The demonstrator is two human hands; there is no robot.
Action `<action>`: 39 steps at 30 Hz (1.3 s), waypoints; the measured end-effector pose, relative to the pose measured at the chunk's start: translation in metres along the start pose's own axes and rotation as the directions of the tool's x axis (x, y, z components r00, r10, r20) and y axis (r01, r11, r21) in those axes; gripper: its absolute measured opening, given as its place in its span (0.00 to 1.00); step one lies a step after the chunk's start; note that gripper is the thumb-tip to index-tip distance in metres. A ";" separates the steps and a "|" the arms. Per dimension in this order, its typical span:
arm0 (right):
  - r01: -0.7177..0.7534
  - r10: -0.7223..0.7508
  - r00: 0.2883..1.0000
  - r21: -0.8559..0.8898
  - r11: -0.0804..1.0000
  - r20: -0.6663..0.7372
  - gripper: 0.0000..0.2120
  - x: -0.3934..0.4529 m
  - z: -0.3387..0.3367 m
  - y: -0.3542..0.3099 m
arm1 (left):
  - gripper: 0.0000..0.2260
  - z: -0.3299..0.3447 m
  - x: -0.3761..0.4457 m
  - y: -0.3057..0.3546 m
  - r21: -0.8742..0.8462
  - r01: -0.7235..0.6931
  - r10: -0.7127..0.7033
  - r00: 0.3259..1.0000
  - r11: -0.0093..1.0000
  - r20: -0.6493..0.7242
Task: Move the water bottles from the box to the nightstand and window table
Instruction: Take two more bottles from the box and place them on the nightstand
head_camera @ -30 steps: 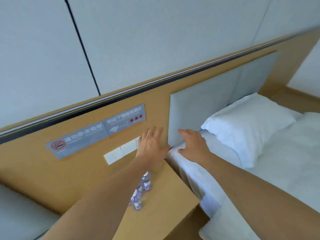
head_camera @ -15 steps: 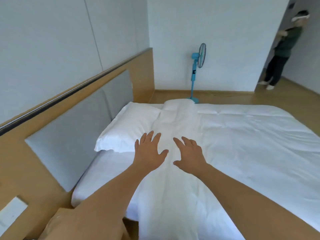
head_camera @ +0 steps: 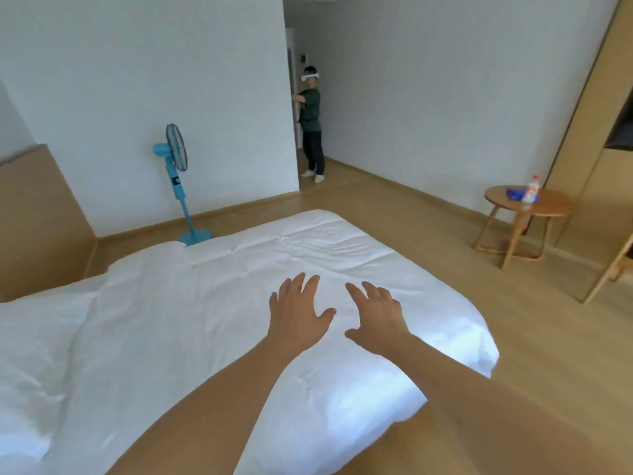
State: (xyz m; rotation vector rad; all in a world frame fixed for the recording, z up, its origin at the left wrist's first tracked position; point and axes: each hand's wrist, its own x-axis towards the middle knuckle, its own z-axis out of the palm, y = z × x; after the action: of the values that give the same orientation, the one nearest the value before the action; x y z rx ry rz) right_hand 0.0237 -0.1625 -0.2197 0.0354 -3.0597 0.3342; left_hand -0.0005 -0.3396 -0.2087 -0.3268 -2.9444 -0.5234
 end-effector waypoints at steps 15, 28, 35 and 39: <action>-0.592 0.595 0.796 0.064 0.804 -0.113 0.45 0.044 -0.065 0.349 | 0.35 0.168 0.220 0.336 -0.149 -0.558 0.577 0.795 0.816 0.188; -0.845 0.849 0.512 0.105 0.525 -0.128 0.47 0.067 -0.108 0.568 | 0.35 0.282 0.328 0.577 -0.256 -0.765 0.803 0.525 0.590 0.282; -0.875 0.881 0.453 0.119 0.469 -0.138 0.46 0.075 -0.114 0.703 | 0.35 0.350 0.367 0.702 -0.272 -0.804 0.844 0.465 0.529 0.268; -0.878 0.885 0.447 0.124 0.462 -0.133 0.45 0.090 -0.133 0.796 | 0.35 0.385 0.401 0.784 -0.296 -0.789 0.841 0.478 0.538 0.255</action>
State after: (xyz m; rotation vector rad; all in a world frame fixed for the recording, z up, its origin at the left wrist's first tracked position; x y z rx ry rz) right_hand -0.0814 0.6419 -0.2554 -1.5574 -2.5611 0.3878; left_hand -0.2399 0.5901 -0.2454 -1.9292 -2.5509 -0.5334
